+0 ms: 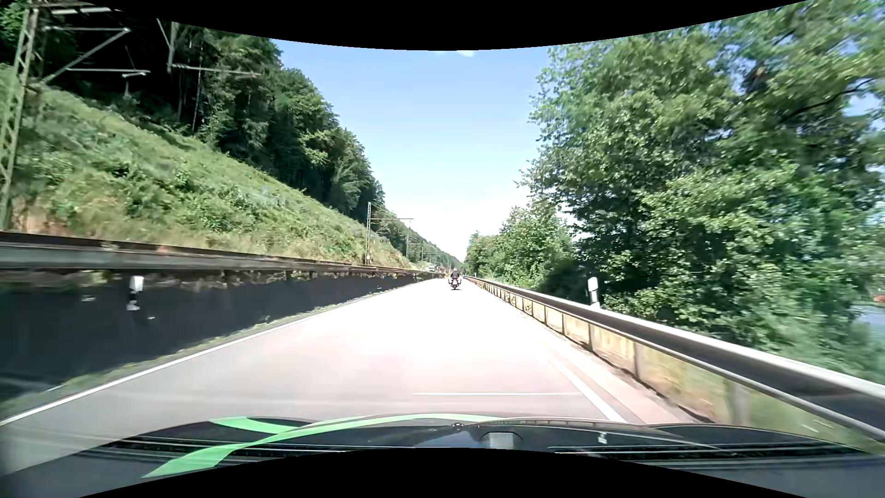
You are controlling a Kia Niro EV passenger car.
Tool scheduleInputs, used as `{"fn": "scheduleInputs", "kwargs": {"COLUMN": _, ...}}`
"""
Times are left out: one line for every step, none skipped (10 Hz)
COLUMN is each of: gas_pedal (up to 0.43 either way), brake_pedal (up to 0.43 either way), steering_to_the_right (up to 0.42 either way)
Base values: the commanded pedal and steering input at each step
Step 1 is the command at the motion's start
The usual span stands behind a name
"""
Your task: Follow the waypoints while adhering to traffic rules and regulations
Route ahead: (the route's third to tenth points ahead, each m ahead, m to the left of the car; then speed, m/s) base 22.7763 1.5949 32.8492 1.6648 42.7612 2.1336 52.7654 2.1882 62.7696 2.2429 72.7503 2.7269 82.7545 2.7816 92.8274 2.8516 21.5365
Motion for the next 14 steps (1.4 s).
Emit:
{"fn": "scheduleInputs", "kwargs": {"gas_pedal": 0.287, "brake_pedal": 0.000, "steering_to_the_right": -0.011}}
{"fn": "scheduleInputs", "kwargs": {"gas_pedal": 0.280, "brake_pedal": 0.000, "steering_to_the_right": -0.008}}
{"fn": "scheduleInputs", "kwargs": {"gas_pedal": 0.268, "brake_pedal": 0.000, "steering_to_the_right": -0.007}}
{"fn": "scheduleInputs", "kwargs": {"gas_pedal": 0.280, "brake_pedal": 0.000, "steering_to_the_right": -0.007}}
{"fn": "scheduleInputs", "kwargs": {"gas_pedal": 0.280, "brake_pedal": 0.000, "steering_to_the_right": -0.006}}
{"fn": "scheduleInputs", "kwargs": {"gas_pedal": 0.287, "brake_pedal": 0.000, "steering_to_the_right": -0.005}}
{"fn": "scheduleInputs", "kwargs": {"gas_pedal": 0.287, "brake_pedal": 0.000, "steering_to_the_right": -0.005}}
{"fn": "scheduleInputs", "kwargs": {"gas_pedal": 0.287, "brake_pedal": 0.000, "steering_to_the_right": -0.004}}
{"fn": "scheduleInputs", "kwargs": {"gas_pedal": 0.280, "brake_pedal": 0.000, "steering_to_the_right": -0.004}}
{"fn": "scheduleInputs", "kwargs": {"gas_pedal": 0.240, "brake_pedal": 0.000, "steering_to_the_right": -0.004}}
{"fn": "scheduleInputs", "kwargs": {"gas_pedal": 0.228, "brake_pedal": 0.000, "steering_to_the_right": -0.004}}
{"fn": "scheduleInputs", "kwargs": {"gas_pedal": 0.228, "brake_pedal": 0.000, "steering_to_the_right": -0.004}}
{"fn": "scheduleInputs", "kwargs": {"gas_pedal": 0.228, "brake_pedal": 0.000, "steering_to_the_right": -0.004}}
{"fn": "scheduleInputs", "kwargs": {"gas_pedal": 0.209, "brake_pedal": 0.000, "steering_to_the_right": -0.004}}
